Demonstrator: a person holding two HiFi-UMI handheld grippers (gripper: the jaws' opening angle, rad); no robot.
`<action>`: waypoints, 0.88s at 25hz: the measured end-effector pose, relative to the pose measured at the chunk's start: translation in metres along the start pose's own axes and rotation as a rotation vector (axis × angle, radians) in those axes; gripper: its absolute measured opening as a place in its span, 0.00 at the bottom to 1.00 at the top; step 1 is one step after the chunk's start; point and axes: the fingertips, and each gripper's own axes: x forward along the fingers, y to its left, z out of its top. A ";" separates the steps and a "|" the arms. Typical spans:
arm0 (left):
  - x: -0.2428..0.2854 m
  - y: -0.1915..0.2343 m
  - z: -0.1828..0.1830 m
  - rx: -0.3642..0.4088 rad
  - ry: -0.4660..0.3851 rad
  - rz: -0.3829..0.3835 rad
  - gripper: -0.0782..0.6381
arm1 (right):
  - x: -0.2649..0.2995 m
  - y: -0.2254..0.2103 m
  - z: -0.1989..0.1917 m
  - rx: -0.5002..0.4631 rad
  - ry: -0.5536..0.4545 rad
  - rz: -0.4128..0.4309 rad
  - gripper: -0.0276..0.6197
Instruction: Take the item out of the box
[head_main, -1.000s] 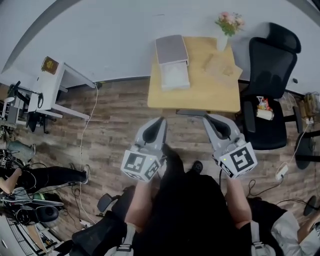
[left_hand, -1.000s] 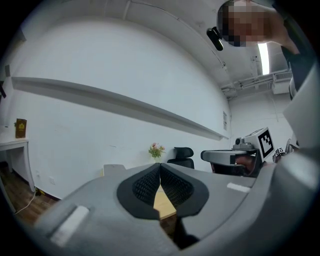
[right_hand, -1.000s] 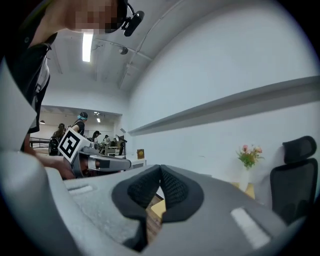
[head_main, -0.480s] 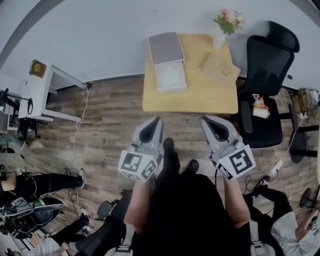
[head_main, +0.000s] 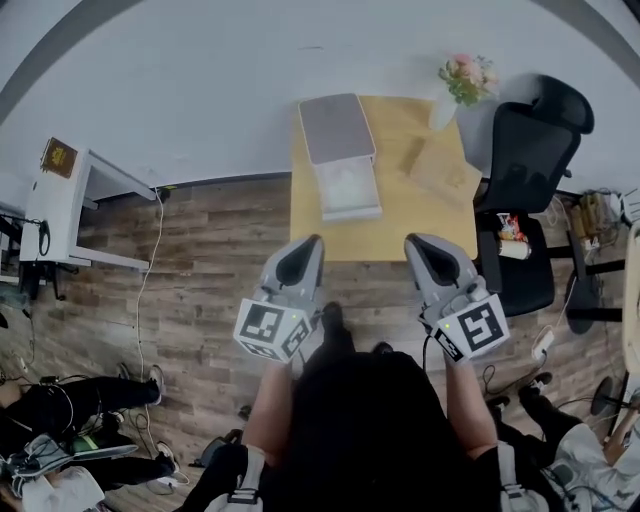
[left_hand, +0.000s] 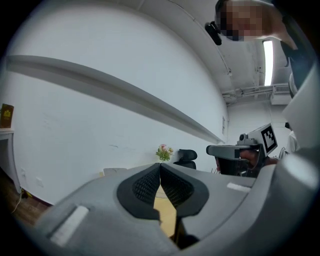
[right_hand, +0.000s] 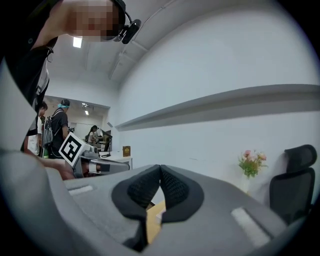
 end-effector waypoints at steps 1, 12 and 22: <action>0.003 0.007 0.000 0.001 0.005 -0.008 0.12 | 0.007 -0.002 -0.001 0.004 0.004 -0.010 0.05; 0.037 0.050 -0.021 -0.020 0.107 -0.129 0.12 | 0.061 0.003 -0.019 0.024 0.065 -0.069 0.05; 0.076 0.054 -0.041 -0.059 0.157 -0.139 0.12 | 0.078 -0.036 -0.042 0.050 0.117 -0.070 0.05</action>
